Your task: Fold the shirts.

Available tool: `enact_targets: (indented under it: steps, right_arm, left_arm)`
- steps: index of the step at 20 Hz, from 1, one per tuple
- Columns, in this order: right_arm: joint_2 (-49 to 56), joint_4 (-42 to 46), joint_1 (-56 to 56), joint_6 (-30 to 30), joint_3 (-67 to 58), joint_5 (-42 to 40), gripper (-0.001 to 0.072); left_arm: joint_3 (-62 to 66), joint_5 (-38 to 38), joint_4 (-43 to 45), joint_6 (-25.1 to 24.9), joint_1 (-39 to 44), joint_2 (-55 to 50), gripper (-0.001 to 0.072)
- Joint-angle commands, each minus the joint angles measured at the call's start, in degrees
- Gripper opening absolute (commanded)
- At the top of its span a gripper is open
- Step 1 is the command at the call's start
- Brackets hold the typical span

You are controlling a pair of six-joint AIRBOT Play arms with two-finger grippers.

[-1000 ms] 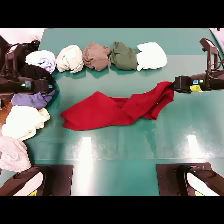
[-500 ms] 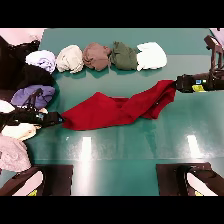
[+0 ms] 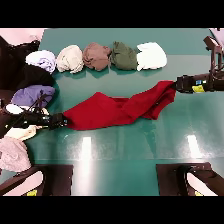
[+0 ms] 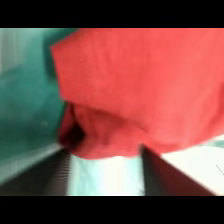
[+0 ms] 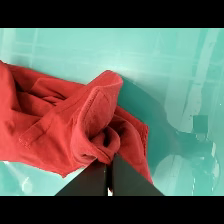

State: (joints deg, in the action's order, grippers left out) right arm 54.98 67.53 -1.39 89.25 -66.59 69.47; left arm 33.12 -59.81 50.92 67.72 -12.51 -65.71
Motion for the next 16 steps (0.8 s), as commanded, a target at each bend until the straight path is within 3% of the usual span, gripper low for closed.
enact_targets:
  steps: [1, 2, 5, 8, 12, 16]
  right_arm:
    - [0.0, 0.0, -0.1, 0.0, 0.0, 0.1, 0.0018]
    - [0.0, 0.0, 0.0, 0.0, 0.0, 0.1, 0.0018]
    - [0.0, 0.1, 0.0, 0.0, -2.6, -0.1, 0.0018]
    - [0.0, 0.1, 0.0, 0.0, -11.8, 0.1, 0.0018]
    - [0.0, 0.1, 2.0, 0.0, -27.2, 0.7, 0.0019]
    - [-0.1, 0.1, 6.3, 0.0, -42.7, 7.9, 0.0018]
  left_arm:
    - [-0.2, 2.5, -1.3, -0.8, 0.0, -1.3, 0.0173]
    - [-0.1, 2.7, -2.5, -1.5, 0.0, -1.2, 0.0018]
    - [5.8, -3.5, -6.2, -2.4, 0.0, -1.1, 0.0022]
    - [20.8, -12.7, -11.3, -3.4, 0.0, 0.1, 0.0022]
    - [45.7, -13.8, -16.7, -3.2, 0.0, 7.0, 0.0023]
    - [70.6, -13.0, -16.4, -1.9, 0.0, 10.6, 0.0023]
